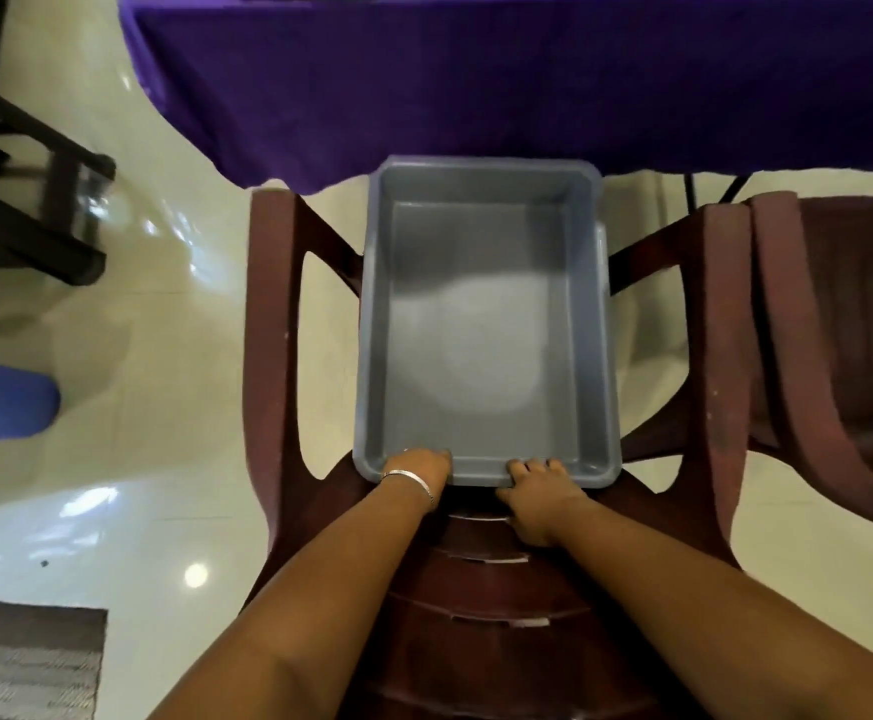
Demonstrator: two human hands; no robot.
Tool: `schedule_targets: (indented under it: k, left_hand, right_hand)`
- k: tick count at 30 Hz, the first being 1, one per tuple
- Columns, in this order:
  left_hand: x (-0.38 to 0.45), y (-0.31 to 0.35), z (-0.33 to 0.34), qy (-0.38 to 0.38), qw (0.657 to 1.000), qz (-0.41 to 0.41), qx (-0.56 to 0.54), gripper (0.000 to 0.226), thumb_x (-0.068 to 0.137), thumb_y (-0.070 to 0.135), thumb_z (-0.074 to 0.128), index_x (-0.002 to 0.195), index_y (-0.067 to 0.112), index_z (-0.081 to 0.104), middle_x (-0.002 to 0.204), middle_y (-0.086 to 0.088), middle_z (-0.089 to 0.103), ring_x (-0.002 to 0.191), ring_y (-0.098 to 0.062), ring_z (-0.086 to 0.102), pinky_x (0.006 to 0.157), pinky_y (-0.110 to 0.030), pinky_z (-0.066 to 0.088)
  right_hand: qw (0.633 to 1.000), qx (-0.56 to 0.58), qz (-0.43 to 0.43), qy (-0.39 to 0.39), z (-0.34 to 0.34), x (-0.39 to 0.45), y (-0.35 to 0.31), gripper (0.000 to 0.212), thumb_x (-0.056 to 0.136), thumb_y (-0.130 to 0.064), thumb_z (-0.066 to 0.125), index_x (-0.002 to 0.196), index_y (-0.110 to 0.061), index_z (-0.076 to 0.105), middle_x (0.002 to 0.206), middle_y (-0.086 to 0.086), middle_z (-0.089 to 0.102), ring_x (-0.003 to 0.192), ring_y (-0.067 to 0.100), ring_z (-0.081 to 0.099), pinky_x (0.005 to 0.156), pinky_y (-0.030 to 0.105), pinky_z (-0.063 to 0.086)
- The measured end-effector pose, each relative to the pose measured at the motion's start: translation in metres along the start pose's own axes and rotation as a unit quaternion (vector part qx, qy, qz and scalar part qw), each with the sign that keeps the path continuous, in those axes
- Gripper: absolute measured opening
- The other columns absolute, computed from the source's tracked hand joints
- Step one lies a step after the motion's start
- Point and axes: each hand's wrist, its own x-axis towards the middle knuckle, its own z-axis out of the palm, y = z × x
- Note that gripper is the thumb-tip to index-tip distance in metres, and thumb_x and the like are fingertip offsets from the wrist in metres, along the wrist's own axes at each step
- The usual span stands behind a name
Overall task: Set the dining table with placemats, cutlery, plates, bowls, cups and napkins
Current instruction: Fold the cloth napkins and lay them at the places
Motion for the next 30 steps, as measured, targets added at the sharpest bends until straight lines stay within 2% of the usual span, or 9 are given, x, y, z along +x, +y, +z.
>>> schedule_targets:
  k: [4, 9, 11, 15, 21, 24, 26, 28, 30]
  left_hand:
    - [-0.058, 0.013, -0.029, 0.006, 1.000, 0.020, 0.019, 0.053, 0.086, 0.009, 0.063, 0.135, 0.009, 0.041, 0.132, -0.016, 0.052, 0.121, -0.035, 0.052, 0.095, -0.043, 0.045]
    - [-0.159, 0.027, -0.066, 0.098, 0.995, 0.003, 0.034, 0.038, 0.094, 0.005, 0.047, 0.132, 0.007, 0.043, 0.130, -0.022, 0.052, 0.117, -0.038, 0.053, 0.095, -0.044, 0.043]
    - [-0.204, 0.031, -0.079, 0.168, 0.986, -0.012, 0.016, 0.033, 0.092, 0.012, 0.053, 0.125, 0.009, 0.046, 0.125, -0.021, 0.055, 0.113, -0.037, 0.055, 0.090, -0.043, 0.045]
    - [-0.277, 0.049, -0.094, 0.264, 0.964, -0.018, 0.031, 0.059, 0.071, 0.031, 0.078, 0.117, 0.013, 0.047, 0.119, -0.014, 0.059, 0.110, -0.034, 0.057, 0.089, -0.043, 0.050]
    - [-0.354, 0.053, -0.093, 0.331, 0.942, -0.042, -0.045, 0.065, 0.063, 0.042, 0.082, 0.113, 0.014, 0.051, 0.112, -0.010, 0.061, 0.102, -0.030, 0.060, 0.082, -0.035, 0.051]
    - [-0.397, 0.036, -0.102, 0.428, 0.899, -0.049, -0.074, 0.068, 0.065, 0.070, 0.067, 0.111, 0.022, 0.055, 0.104, -0.002, 0.063, 0.091, -0.022, 0.060, 0.079, -0.034, 0.052]
    - [-0.429, 0.025, -0.108, 0.509, 0.854, -0.057, -0.089, 0.070, 0.063, 0.086, 0.050, 0.099, 0.026, 0.059, 0.085, 0.004, 0.064, 0.075, -0.015, 0.060, 0.067, -0.030, 0.051]
    - [-0.460, 0.013, -0.114, 0.588, 0.799, -0.072, -0.103, 0.065, 0.066, 0.090, 0.041, 0.075, 0.027, 0.054, 0.064, 0.006, 0.057, 0.059, -0.012, 0.054, 0.053, -0.026, 0.040]
    - [-0.490, -0.004, -0.119, 0.656, 0.740, -0.103, -0.108, 0.068, 0.067, 0.090, 0.037, 0.062, 0.023, 0.050, 0.056, 0.004, 0.052, 0.053, -0.014, 0.050, 0.049, -0.027, 0.035]
  right_hand:
    - [0.999, 0.011, -0.023, 0.022, -0.034, -0.062, 0.000, 0.047, 0.091, -0.026, 0.052, 0.137, -0.026, 0.047, 0.135, 0.014, 0.041, 0.122, 0.035, 0.044, 0.104, 0.046, 0.034]
    - [0.992, -0.005, -0.041, 0.121, -0.065, -0.160, -0.004, 0.060, 0.090, -0.032, 0.059, 0.145, -0.031, 0.035, 0.135, 0.012, 0.040, 0.122, 0.034, 0.044, 0.101, 0.040, 0.035]
    - [0.980, -0.009, -0.033, 0.197, -0.072, -0.198, -0.004, 0.070, 0.085, -0.038, 0.065, 0.146, -0.032, 0.031, 0.136, 0.012, 0.037, 0.124, 0.033, 0.041, 0.101, 0.038, 0.032]
    - [0.946, -0.037, -0.021, 0.323, -0.073, -0.260, -0.009, 0.081, 0.074, -0.047, 0.070, 0.141, -0.028, 0.029, 0.133, 0.011, 0.031, 0.124, 0.032, 0.035, 0.101, 0.042, 0.026]
    - [0.923, -0.060, -0.072, 0.373, -0.094, -0.338, -0.035, 0.072, 0.062, -0.052, 0.077, 0.116, -0.026, 0.036, 0.119, 0.000, 0.037, 0.110, 0.021, 0.039, 0.092, 0.036, 0.029]
    - [0.904, -0.038, -0.101, 0.415, -0.134, -0.382, -0.057, 0.078, 0.056, -0.049, 0.082, 0.111, -0.023, 0.033, 0.112, -0.002, 0.043, 0.102, 0.019, 0.045, 0.088, 0.035, 0.033]
    - [0.890, -0.025, -0.122, 0.438, -0.166, -0.408, -0.075, 0.094, 0.052, -0.047, 0.086, 0.122, -0.021, 0.030, 0.116, 0.002, 0.049, 0.104, 0.023, 0.050, 0.091, 0.037, 0.036]
    - [0.882, -0.026, -0.149, 0.446, -0.198, -0.431, -0.095, 0.113, 0.050, -0.046, 0.087, 0.137, -0.020, 0.020, 0.129, 0.009, 0.049, 0.114, 0.030, 0.050, 0.098, 0.040, 0.038]
    - [0.873, -0.048, -0.176, 0.451, -0.233, -0.450, -0.119, 0.121, 0.050, -0.047, 0.088, 0.143, -0.022, 0.016, 0.140, 0.011, 0.043, 0.121, 0.031, 0.047, 0.102, 0.043, 0.040]
